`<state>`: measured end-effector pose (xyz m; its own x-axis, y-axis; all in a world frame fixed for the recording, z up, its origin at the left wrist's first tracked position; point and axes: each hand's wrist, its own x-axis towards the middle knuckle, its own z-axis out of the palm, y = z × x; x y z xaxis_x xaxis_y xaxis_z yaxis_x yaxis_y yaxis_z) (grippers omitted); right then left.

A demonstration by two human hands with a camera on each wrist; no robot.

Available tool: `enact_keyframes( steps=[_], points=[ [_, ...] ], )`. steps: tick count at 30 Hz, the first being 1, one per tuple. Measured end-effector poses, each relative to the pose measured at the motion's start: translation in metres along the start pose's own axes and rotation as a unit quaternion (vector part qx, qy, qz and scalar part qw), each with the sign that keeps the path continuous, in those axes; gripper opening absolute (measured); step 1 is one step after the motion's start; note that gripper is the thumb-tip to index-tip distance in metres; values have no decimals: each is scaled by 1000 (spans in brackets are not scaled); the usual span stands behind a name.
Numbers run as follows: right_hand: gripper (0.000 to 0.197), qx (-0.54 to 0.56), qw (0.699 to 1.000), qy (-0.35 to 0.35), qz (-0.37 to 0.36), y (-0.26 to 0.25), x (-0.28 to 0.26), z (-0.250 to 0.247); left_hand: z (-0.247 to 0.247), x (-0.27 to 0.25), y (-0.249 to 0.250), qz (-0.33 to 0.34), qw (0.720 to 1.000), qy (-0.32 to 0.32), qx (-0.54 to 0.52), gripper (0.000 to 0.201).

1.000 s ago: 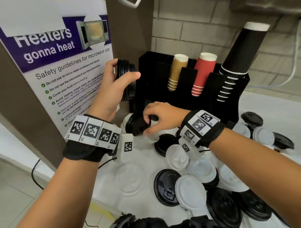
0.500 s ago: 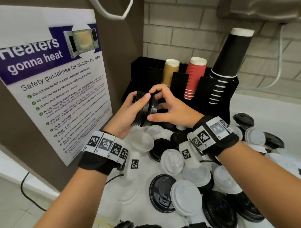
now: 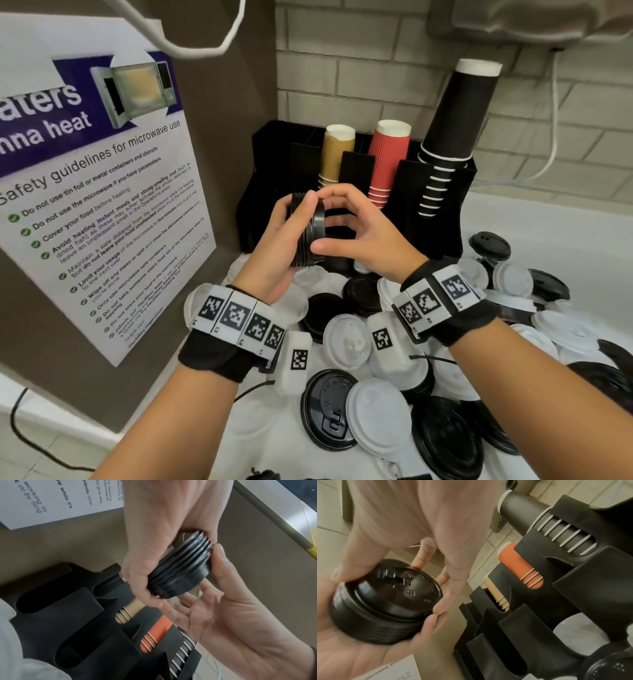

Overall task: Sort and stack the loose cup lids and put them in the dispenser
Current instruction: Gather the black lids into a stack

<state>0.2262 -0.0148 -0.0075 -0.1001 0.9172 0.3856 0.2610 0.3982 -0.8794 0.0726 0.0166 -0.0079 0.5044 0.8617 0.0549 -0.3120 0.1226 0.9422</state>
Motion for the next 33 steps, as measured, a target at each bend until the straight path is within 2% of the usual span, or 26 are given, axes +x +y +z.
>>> enact_keyframes(
  steps=[4,6,7,8,9,10,11,12,15,17,20,24,26,30,33],
  points=[
    [55,11,1000,-19,7,-3,-2,-2,-2,2,-2,2,1000,-3,0,56],
    [42,33,996,-24,77,-3,-1,0,-7,6,-2,14,1000,20,11,53],
    [33,3,992,-33,122,-1,0,0,-11,8,-1,22,999,35,15,49],
    [30,-78,981,-66,164,0,2,0,-14,10,1,28,998,47,18,46],
    [34,-195,952,-129,197,3,2,0,-18,12,3,33,998,55,20,46],
    [45,-306,903,-204,221,8,1,3,-22,13,6,36,997,59,23,47],
    [58,-388,851,-264,234,14,-1,8,-25,15,8,39,997,61,27,50],
    [69,-439,813,-301,235,18,-4,15,-27,16,10,41,997,61,32,54],
    [89,-513,753,-344,228,30,-12,37,-30,18,15,44,997,58,34,60],
    [88,-533,737,-352,222,34,-12,45,-31,18,16,48,997,59,30,59],
    [80,-514,752,-340,232,35,-9,45,-33,16,17,51,996,61,31,59],
    [73,-431,824,-285,231,30,1,19,-40,14,18,59,995,73,13,47],
    [68,-380,867,-233,223,25,7,3,-42,13,17,57,996,70,-5,41],
    [54,-162,961,-65,213,13,8,-12,-36,12,8,46,997,67,-4,50],
    [47,-18,984,-4,175,1,-1,-13,-26,10,-2,36,997,64,-19,56]
  ],
)
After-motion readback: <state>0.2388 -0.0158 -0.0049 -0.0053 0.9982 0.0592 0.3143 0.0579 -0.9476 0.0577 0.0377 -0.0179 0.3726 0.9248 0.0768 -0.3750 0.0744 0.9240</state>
